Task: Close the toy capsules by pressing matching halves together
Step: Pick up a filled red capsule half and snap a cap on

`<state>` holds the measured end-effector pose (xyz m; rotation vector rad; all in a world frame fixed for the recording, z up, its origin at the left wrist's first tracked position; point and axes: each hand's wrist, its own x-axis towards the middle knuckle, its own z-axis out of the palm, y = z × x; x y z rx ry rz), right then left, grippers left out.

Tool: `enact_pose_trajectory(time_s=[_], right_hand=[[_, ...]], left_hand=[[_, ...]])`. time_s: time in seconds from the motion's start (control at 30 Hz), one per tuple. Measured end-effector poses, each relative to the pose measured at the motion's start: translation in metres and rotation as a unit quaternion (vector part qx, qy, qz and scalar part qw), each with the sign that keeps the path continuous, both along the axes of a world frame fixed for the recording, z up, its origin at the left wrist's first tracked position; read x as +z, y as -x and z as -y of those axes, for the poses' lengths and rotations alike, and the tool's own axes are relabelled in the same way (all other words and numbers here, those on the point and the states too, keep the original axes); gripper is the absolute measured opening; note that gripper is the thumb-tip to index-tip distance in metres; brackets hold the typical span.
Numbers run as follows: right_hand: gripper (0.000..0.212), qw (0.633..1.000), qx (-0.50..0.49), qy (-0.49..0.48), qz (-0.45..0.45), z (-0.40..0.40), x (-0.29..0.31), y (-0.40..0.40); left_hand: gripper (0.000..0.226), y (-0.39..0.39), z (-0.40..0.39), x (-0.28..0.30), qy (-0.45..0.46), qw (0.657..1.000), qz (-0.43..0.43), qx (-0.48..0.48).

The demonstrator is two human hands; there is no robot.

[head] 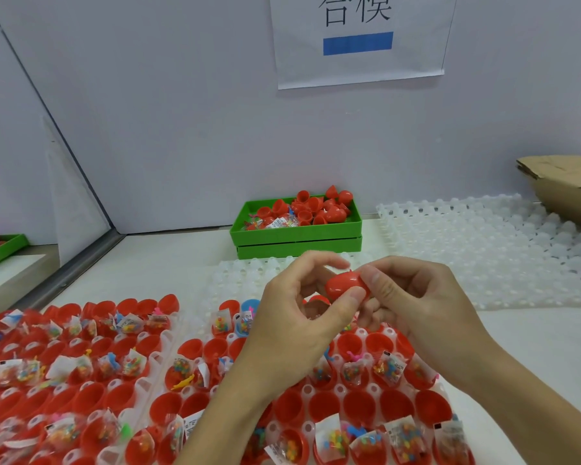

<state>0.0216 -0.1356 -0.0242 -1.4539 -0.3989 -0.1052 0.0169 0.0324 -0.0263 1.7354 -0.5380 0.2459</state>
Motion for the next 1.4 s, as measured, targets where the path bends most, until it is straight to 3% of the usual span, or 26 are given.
enact_pose_trajectory(time_s=[0.17, 0.57, 0.8, 1.27, 1.4], right_hand=[[0.029, 1.000, -0.001, -0.006, -0.006, -0.0001, 0.0020, 0.0010], [0.026, 0.998, 0.052, -0.024, -0.013, 0.0049, 0.0021, -0.0010], [0.027, 1.000, 0.016, 0.001, 0.012, 0.0059, 0.0000, -0.0021], [0.026, 0.999, 0.028, 0.010, 0.014, 0.0045, -0.0015, -0.0012], [0.046, 0.999, 0.046, -0.017, 0.001, 0.0053, -0.0026, -0.0021]], left_hand=[[0.026, 0.0008, -0.0040, 0.0023, -0.014, 1.000, 0.010, -0.022], [0.023, -0.0010, -0.0005, 0.0025, 0.074, 0.996, -0.037, -0.042], [0.035, 0.0023, -0.0026, 0.0050, 0.073, 0.994, -0.036, -0.080], [0.018, 0.0016, 0.0020, 0.0025, 0.066, 0.997, -0.025, -0.043], [0.020, 0.0030, 0.0013, 0.0032, 0.066, 0.996, -0.026, -0.044]])
